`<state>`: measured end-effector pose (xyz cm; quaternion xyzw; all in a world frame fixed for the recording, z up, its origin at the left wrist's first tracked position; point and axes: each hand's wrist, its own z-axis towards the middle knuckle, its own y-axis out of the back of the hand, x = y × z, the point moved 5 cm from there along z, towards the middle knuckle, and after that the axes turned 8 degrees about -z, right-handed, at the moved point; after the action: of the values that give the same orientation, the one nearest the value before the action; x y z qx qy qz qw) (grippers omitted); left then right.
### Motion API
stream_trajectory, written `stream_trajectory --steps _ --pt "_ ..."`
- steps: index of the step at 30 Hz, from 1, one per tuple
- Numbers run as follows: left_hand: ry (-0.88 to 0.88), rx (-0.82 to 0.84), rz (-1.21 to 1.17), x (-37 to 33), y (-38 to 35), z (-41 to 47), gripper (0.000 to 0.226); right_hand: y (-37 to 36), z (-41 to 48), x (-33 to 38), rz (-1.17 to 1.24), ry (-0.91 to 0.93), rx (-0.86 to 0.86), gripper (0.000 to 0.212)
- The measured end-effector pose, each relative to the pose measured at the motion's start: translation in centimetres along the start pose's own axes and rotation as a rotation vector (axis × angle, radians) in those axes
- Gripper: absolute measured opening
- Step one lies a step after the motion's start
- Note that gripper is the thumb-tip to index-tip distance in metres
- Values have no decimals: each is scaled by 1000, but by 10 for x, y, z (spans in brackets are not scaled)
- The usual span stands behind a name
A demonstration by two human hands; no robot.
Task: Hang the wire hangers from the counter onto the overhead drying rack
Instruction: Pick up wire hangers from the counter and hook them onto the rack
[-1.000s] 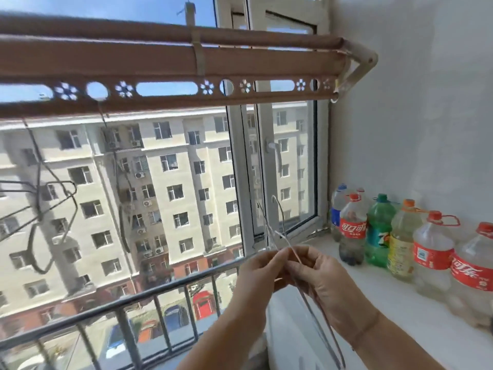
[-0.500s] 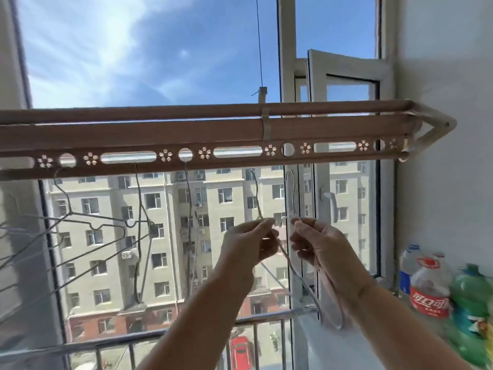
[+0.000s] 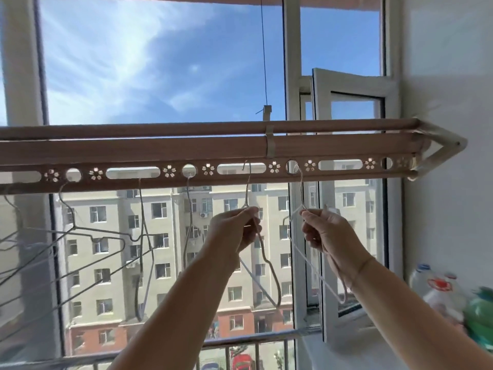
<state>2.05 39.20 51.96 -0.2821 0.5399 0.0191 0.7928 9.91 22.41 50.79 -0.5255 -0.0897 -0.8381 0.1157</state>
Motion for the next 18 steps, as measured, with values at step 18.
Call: stream_trajectory --steps 18 --pt "-311 -57 182 18 57 -5 9 8 -11 -44 54 -47 -78 27"
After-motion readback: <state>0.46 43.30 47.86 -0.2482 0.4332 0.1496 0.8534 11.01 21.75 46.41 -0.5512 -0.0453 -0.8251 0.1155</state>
